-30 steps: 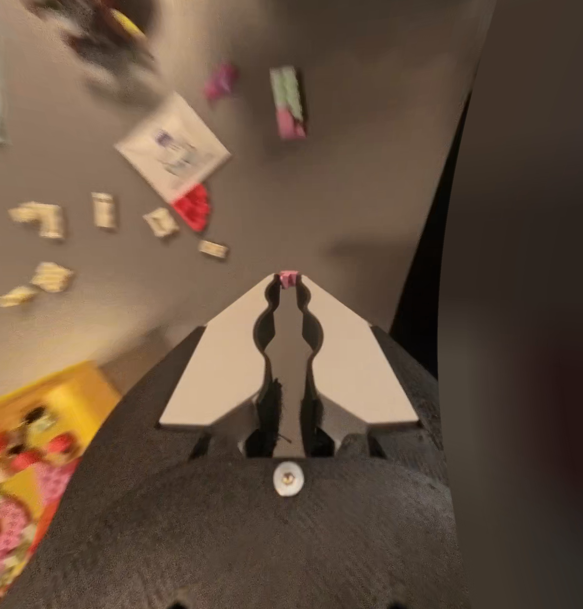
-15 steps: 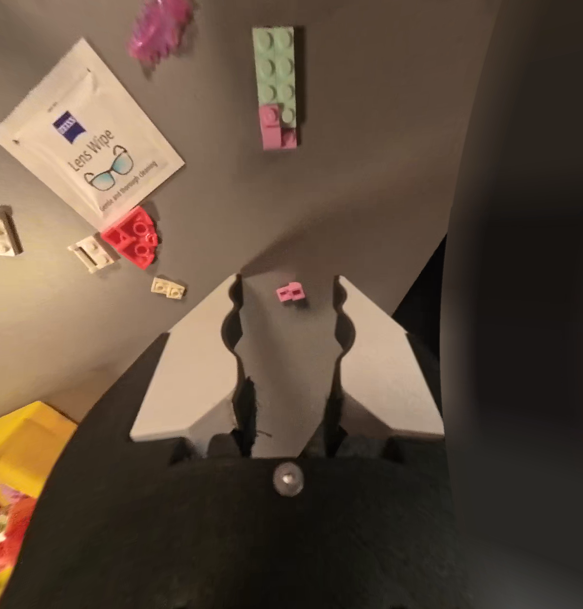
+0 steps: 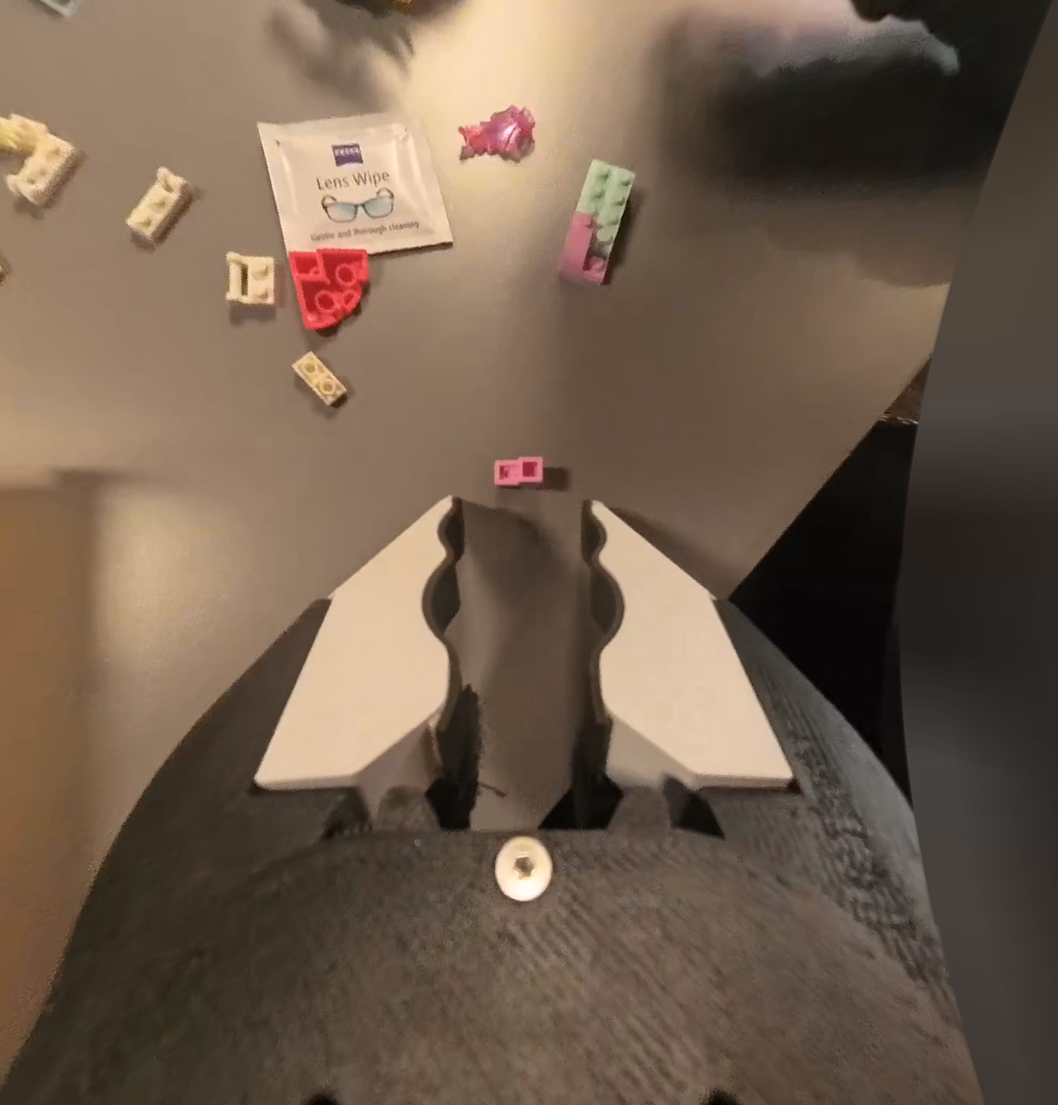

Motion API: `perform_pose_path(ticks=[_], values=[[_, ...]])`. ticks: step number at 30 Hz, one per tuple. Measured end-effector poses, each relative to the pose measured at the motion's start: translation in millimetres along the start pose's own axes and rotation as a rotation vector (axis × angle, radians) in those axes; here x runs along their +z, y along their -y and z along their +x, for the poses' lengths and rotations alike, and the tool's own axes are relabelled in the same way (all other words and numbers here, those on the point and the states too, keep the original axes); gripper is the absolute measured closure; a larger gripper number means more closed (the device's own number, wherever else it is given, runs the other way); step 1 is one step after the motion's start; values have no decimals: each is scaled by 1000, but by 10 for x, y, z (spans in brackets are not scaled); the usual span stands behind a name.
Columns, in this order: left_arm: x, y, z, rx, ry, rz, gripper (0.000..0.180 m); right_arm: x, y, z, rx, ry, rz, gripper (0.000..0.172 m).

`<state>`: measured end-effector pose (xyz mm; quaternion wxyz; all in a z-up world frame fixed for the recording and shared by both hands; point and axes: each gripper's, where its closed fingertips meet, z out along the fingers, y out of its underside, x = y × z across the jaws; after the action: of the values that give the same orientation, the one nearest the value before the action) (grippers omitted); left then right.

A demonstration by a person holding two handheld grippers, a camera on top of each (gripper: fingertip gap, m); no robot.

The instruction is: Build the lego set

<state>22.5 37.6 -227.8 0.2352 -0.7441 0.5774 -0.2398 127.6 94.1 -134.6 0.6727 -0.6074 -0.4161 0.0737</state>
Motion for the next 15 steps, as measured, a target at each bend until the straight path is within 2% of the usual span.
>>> perform_pose_path(ticks=[4, 6, 9, 12, 15], values=[[54, 67, 20, 0, 12, 34, 144, 1, 83, -216, 25, 126, 11, 169], [77, 90, 13, 7, 27, 36, 149, -3, 85, -246, 15, 140, 5, 169], [94, 98, 15, 51, 52, 38, 165, -9, 92, -292, 24, 173, 2, 169], [91, 127, 14, 59, 68, 59, 165, -17, 107, -303, 27, 185, 7, 169], [-6, 364, 5, -39, 50, 221, 165, -40, 168, -363, 17, 219, 38, 164]])
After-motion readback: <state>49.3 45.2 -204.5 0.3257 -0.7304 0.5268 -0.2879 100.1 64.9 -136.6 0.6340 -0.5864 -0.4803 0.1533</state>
